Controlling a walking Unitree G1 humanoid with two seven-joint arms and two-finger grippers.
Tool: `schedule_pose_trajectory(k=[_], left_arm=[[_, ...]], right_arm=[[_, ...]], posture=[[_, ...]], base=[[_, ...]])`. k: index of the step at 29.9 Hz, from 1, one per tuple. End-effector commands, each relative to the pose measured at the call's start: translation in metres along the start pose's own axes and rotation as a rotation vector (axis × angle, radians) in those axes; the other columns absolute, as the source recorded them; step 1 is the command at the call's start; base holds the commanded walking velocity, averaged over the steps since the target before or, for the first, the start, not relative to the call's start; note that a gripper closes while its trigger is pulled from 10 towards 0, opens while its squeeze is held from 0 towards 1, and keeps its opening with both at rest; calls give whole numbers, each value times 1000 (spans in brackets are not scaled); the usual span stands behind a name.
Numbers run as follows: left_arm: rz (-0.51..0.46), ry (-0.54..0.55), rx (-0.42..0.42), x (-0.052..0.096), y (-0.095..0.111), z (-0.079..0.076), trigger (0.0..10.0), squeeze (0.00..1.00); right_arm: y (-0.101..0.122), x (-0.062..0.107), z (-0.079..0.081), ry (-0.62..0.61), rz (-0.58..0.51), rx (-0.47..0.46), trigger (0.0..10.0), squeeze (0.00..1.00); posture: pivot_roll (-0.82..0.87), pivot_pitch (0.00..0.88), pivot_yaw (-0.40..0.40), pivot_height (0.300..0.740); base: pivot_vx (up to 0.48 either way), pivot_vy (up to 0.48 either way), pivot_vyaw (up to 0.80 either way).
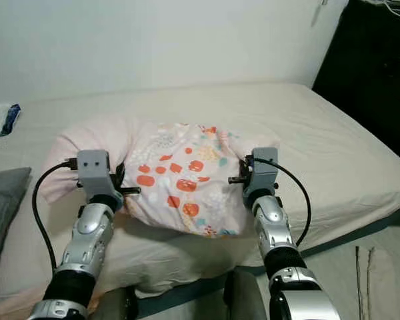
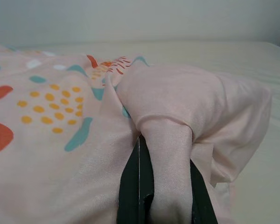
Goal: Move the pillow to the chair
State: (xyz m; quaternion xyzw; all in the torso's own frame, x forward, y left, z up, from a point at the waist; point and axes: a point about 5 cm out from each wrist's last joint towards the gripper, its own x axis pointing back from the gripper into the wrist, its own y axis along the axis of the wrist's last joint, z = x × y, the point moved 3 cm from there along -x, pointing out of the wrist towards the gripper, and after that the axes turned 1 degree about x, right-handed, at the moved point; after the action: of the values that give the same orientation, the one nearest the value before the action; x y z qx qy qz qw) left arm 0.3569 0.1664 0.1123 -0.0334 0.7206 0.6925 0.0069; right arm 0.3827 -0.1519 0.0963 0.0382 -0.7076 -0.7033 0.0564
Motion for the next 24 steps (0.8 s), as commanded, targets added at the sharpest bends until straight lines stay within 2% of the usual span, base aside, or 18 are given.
schedule_pose_trajectory(k=[1,5,10,24], left_arm=[[-48,-34,-29,-3,12,-10,10000,0],[-58,-34,-25,-2,16,-11,10000,0],[-42,-56,-25,0,14,-14,10000,0],[-37,-63,-13,-5,17,-21,10000,0]], right_arm=[[11,-4,2,8,-42,21,10000,0],[14,-4,-1,0,-62,3,10000,0],[13,-5,2,25,-57,27,10000,0],[17,-7,0,32,-64,53,10000,0]], posture=[[24,0,-108,586],[23,0,-109,596],[18,0,-112,611],[12,0,-125,666]], base=[[0,0,0],[0,0,0],[0,0,0],[0,0,0]])
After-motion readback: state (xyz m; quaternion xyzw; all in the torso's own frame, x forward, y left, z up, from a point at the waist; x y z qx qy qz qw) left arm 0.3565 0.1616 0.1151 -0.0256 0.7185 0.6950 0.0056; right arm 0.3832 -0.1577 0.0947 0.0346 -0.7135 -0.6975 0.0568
